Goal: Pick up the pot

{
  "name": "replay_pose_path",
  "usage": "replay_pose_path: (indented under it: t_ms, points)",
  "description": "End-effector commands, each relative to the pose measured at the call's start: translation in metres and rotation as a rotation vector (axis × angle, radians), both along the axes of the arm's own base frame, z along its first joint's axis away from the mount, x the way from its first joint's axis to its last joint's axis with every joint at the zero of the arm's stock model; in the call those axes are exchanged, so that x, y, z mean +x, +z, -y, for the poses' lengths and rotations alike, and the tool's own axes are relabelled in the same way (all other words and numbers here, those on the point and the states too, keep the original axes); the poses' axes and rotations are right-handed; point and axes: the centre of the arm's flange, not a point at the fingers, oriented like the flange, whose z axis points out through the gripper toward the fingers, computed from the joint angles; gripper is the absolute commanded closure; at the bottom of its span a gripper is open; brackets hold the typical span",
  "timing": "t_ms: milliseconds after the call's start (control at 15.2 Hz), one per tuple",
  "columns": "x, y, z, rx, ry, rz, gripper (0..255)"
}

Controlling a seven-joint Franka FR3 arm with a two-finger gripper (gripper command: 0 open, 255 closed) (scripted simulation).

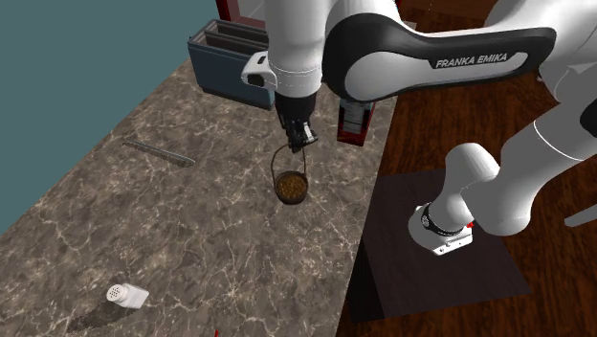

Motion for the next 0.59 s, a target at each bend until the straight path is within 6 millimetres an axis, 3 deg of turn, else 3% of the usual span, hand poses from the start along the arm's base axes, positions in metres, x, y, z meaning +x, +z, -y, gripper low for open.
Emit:
replay_pose_path:
  t_ms: [0,396,528]
  points:
    - [0.0,0.01,0.0,0.0,0.0,0.0,255]
    - [0.0,0.042,0.0,0.0,0.0,0.0,255]
    - [0.0,0.043,0.0,0.0,0.0,0.0,255]
